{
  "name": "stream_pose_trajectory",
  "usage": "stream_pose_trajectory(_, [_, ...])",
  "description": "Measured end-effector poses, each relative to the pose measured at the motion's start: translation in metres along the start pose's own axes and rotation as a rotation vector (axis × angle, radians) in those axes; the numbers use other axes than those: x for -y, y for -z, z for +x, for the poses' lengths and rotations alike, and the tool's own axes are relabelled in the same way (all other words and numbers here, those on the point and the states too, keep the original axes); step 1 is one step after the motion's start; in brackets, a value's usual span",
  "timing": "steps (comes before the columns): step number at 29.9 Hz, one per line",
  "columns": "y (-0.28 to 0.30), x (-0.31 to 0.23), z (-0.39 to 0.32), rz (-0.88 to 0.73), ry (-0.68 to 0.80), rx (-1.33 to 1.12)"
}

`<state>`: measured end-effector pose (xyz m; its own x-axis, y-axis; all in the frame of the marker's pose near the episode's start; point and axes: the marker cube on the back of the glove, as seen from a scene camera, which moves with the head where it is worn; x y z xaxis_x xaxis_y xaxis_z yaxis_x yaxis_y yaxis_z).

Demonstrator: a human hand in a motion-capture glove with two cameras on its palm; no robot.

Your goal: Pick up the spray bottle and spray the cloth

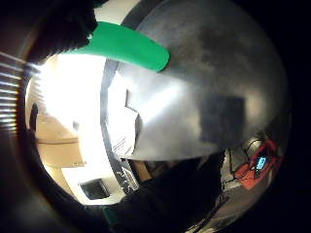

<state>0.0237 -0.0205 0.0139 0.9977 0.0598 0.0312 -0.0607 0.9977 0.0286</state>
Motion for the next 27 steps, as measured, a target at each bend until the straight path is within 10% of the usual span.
stream_pose_trajectory(27, [-0.023,0.056,0.027,0.002,0.084,0.044])
